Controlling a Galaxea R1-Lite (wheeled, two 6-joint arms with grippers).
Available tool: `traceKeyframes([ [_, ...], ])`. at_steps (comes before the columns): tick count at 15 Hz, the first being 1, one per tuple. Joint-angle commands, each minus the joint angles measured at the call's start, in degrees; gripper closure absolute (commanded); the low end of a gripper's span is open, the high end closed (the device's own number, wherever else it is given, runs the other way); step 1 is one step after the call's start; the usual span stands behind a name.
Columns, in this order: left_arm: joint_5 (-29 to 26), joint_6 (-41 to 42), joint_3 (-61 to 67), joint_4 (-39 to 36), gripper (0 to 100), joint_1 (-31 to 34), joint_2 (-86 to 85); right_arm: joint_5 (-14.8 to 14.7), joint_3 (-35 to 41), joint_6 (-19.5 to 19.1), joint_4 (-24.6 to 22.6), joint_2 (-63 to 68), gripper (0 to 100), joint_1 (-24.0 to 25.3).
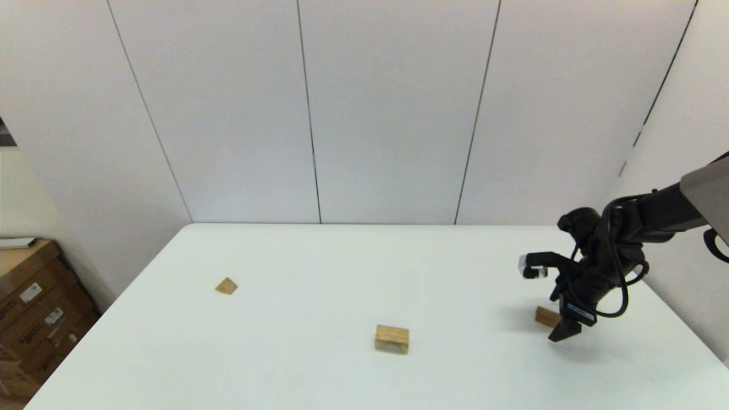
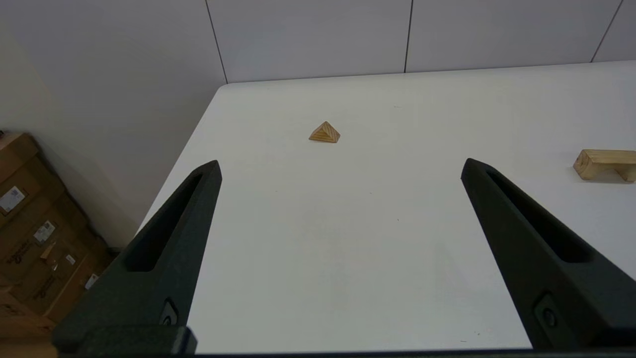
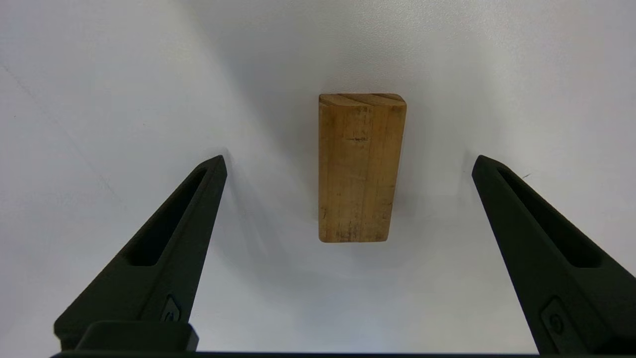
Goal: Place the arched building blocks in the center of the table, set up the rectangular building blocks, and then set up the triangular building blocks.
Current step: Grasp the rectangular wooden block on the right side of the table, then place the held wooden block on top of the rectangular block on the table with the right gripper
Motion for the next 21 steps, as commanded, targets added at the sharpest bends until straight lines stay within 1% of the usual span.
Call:
traceKeyframes([
  [1, 0.0, 0.0, 0.0, 0.0, 0, 0.0, 0.0, 0.1, -0.2, -0.5, 0.2, 0.1, 100, 0.1],
  [12, 0.0, 0.0, 0.0, 0.0, 0, 0.0, 0.0, 0.1, 0.6, -0.4, 0.6, 0.7, 100, 0.0],
  [15, 0.0, 0.0, 0.0, 0.0, 0, 0.0, 0.0, 0.3, 0.5, -0.5, 0.7, -1.1, 100, 0.0],
  [20, 0.0, 0.0, 0.0, 0.0, 0, 0.0, 0.0, 0.8, -2.8, 0.1, 1.0, -8.4, 100, 1.4],
  [21, 0.0, 0.0, 0.0, 0.0, 0, 0.0, 0.0, 0.8, -4.9, 0.2, 3.4, -10.2, 100, 2.0],
])
